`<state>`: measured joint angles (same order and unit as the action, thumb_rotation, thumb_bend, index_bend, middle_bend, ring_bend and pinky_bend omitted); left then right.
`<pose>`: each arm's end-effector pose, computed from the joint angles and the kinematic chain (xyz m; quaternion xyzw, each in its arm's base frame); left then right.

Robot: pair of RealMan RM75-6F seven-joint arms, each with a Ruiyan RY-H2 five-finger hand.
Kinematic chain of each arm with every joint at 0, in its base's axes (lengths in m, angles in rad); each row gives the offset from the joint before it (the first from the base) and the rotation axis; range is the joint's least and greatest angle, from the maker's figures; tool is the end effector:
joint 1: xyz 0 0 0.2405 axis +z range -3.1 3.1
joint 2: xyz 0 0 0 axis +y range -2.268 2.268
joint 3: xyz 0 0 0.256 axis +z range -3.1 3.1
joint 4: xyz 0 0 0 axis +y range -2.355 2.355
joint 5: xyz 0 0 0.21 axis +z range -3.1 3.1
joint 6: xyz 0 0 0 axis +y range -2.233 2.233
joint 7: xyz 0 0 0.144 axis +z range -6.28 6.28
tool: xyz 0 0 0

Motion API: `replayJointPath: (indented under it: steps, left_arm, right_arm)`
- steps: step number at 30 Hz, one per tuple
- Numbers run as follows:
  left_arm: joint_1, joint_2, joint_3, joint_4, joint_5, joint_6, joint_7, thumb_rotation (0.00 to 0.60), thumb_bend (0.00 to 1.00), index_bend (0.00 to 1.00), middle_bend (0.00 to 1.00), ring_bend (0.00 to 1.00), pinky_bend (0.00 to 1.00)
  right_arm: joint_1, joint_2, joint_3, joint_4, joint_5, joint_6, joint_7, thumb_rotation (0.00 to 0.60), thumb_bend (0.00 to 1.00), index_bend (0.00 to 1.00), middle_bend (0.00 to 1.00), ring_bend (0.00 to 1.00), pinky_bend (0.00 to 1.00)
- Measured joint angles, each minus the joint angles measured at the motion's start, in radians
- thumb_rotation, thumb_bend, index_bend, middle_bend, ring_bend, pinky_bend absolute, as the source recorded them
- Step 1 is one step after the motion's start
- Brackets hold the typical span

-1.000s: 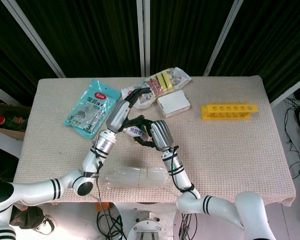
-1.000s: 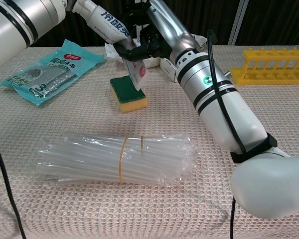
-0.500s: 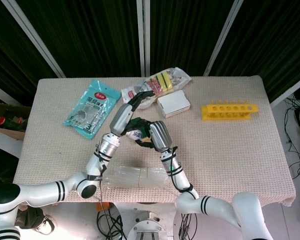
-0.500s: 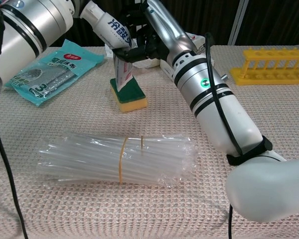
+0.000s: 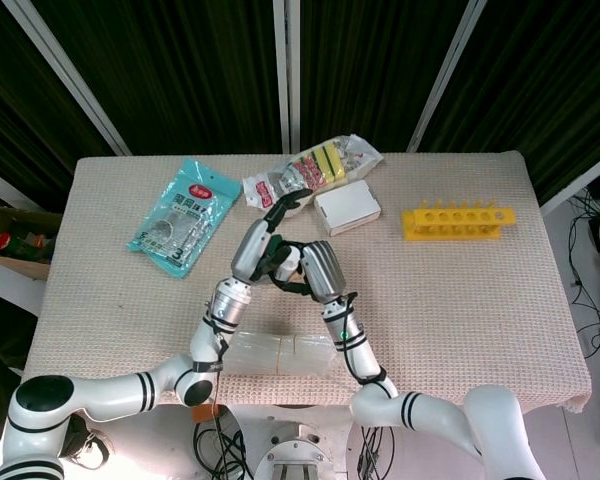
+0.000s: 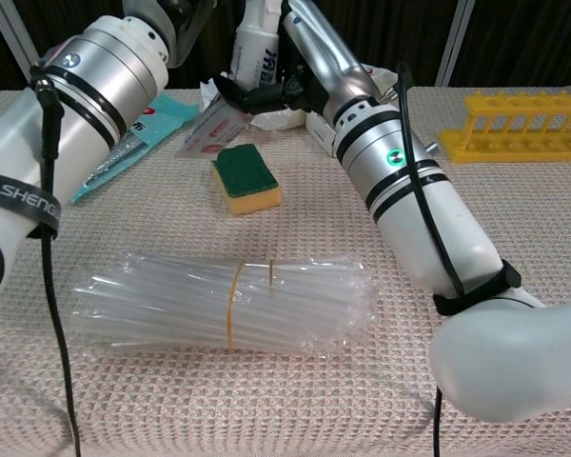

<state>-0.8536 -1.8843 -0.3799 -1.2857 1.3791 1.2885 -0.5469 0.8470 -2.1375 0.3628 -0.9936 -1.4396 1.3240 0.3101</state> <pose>-0.0262 0.3532 -0.0255 -0.4591 -0.5074 -0.7182 0.1264 -0.0299 -0.3340 -0.0897 0.5230 -0.4476 0.6840 0.2414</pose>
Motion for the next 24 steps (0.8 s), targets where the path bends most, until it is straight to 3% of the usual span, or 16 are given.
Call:
replayJointPath:
  steps: [7, 16, 19, 24]
  left_arm:
    - [0.011, 0.042, -0.039, -0.006, 0.002, 0.03, 0.015, 0.0, 0.0, 0.1, 0.11, 0.09, 0.18]
    - [0.113, 0.217, -0.034, -0.059, -0.028, 0.052, 0.106, 0.0, 0.0, 0.11, 0.12, 0.09, 0.18]
    - [0.157, 0.297, -0.003, -0.074, -0.039, 0.042, 0.174, 0.0, 0.0, 0.11, 0.12, 0.09, 0.18]
    - [0.249, 0.432, 0.067, -0.109, -0.066, 0.022, 0.311, 0.0, 0.0, 0.11, 0.15, 0.09, 0.18]
  right_arm:
    - [-0.025, 0.034, -0.003, -0.026, 0.001, 0.016, -0.005, 0.6, 0.64, 1.0, 0.89, 0.81, 0.96]
    - [-0.084, 0.153, -0.029, -0.115, -0.003, 0.029, -0.046, 0.6, 0.64, 1.0, 0.89, 0.81, 0.96]
    - [-0.103, 0.227, -0.047, -0.174, 0.008, -0.002, -0.131, 0.6, 0.63, 1.0, 0.89, 0.81, 0.96]
    - [-0.136, 0.388, -0.084, -0.326, 0.065, -0.076, -0.406, 0.6, 0.61, 1.0, 0.88, 0.81, 0.96]
